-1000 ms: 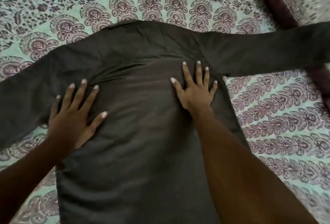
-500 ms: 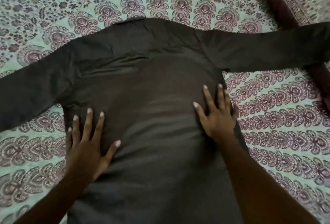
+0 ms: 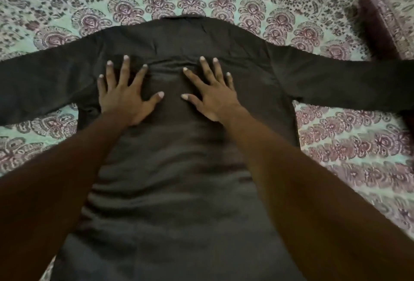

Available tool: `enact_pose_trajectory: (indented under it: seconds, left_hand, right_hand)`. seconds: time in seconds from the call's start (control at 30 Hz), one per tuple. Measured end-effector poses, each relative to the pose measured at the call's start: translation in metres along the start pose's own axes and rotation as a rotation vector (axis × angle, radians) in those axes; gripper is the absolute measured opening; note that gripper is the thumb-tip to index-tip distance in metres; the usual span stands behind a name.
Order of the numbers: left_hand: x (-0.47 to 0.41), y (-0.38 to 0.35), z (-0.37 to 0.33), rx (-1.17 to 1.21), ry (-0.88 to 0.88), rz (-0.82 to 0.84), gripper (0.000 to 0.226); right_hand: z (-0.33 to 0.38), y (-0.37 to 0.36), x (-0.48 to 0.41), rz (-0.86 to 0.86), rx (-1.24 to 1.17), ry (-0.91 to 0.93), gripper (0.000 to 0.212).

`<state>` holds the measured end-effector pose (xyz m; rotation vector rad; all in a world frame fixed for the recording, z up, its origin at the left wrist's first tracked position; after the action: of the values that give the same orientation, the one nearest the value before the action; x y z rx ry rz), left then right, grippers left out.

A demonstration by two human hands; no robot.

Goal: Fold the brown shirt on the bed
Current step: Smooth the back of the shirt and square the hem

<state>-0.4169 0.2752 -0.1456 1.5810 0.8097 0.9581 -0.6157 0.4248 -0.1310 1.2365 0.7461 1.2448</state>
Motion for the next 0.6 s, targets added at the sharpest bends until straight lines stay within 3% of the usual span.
enact_pose_trajectory:
  seconds: [0.1,0.17,0.27,0.4,0.6]
  left_hand:
    - [0.017,-0.008,0.022,0.052,0.063,-0.026,0.088]
    - [0.046,-0.013,0.033,0.076,0.073,-0.100,0.087]
    - [0.087,-0.015,0.044,0.098,0.103,-0.080,0.090]
    - [0.151,-0.020,0.052,0.097,0.132,-0.034,0.092]
    - [0.246,-0.028,0.065,0.015,0.120,0.003,0.093]
  right_hand:
    - [-0.022,0.005,-0.010,0.102,-0.039,-0.139,0.073]
    - [-0.045,0.009,0.002,0.073,-0.071,-0.330,0.072]
    - [-0.067,0.002,0.039,-0.020,-0.117,-0.518,0.076]
    - [-0.048,-0.023,0.107,-0.145,-0.124,-0.570,0.075]
    - [-0.001,-0.056,0.216,-0.161,-0.032,-0.606,0.074]
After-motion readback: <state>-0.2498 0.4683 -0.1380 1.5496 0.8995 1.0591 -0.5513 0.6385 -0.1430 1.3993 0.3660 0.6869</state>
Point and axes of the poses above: each hand's wrist, its own x-axis away from the middle knuckle, its own y-axis out of the back of the hand, z = x × y, the point moved 1 cm from there along -x, towards the middle knuckle, and after that the axes turned 10 degrees about y, right-handed, at the moved point
